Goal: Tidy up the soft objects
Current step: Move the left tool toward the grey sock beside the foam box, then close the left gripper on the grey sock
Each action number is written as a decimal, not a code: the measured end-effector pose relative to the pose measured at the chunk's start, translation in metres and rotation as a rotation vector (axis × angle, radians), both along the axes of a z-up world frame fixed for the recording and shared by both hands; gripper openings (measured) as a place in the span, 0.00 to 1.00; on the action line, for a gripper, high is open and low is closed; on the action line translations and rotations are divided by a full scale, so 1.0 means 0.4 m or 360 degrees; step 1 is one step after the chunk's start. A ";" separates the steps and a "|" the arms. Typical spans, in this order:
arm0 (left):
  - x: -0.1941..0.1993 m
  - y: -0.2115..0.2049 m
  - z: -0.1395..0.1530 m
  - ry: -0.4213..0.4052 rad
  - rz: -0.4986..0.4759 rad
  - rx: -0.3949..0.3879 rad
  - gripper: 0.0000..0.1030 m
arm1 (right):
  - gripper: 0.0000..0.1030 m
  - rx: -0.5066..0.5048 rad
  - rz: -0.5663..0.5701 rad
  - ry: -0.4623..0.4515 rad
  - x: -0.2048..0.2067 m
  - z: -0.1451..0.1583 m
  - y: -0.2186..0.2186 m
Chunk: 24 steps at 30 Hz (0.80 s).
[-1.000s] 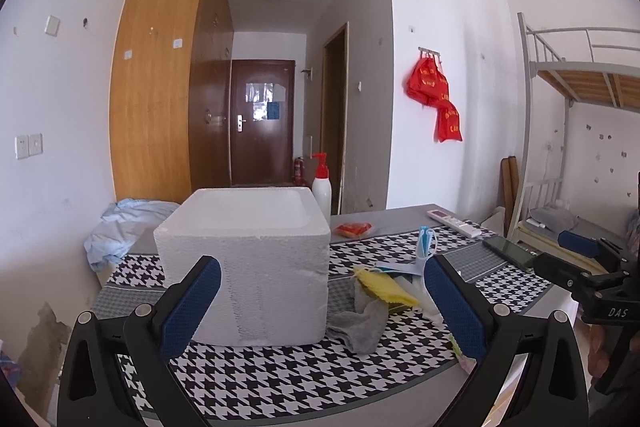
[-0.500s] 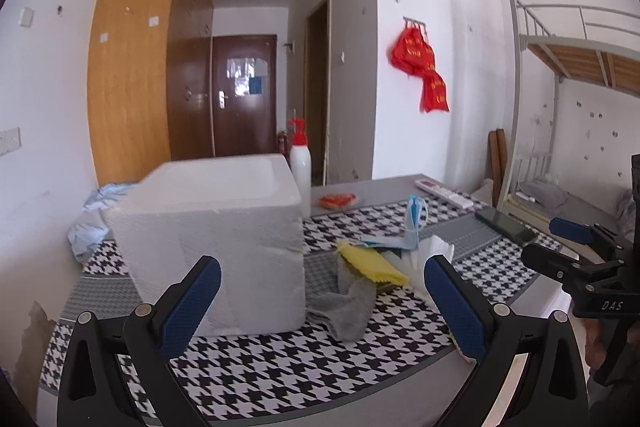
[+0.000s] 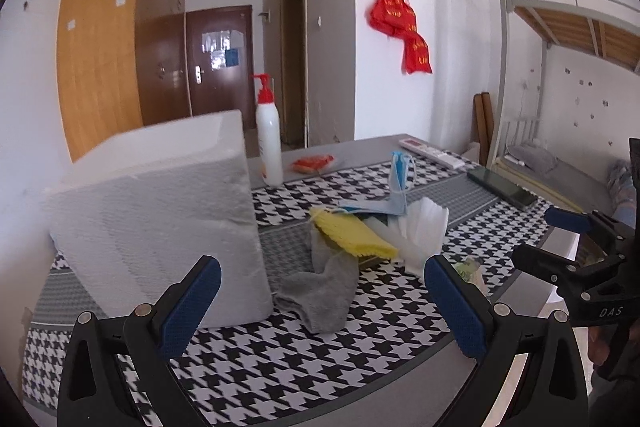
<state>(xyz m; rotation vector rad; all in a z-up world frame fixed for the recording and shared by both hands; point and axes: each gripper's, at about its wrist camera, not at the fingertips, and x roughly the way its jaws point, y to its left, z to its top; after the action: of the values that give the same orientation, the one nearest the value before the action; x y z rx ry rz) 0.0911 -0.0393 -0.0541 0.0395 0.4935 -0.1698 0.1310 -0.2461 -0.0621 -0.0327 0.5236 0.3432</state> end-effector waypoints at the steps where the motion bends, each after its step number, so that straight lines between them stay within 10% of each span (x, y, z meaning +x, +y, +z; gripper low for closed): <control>1: 0.008 -0.003 -0.007 0.0020 -0.0004 -0.0005 0.99 | 1.00 0.0000 -0.0007 0.0010 0.003 -0.003 -0.003; 24: 0.150 -0.052 -0.136 0.0296 -0.0037 0.0097 0.87 | 1.00 0.0037 -0.0037 0.0139 0.063 -0.074 -0.043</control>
<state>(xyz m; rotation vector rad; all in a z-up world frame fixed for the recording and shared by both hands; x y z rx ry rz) 0.1511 -0.0601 -0.1086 0.0898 0.6843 -0.1824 0.1561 -0.2632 -0.0918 0.0112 0.6058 0.3290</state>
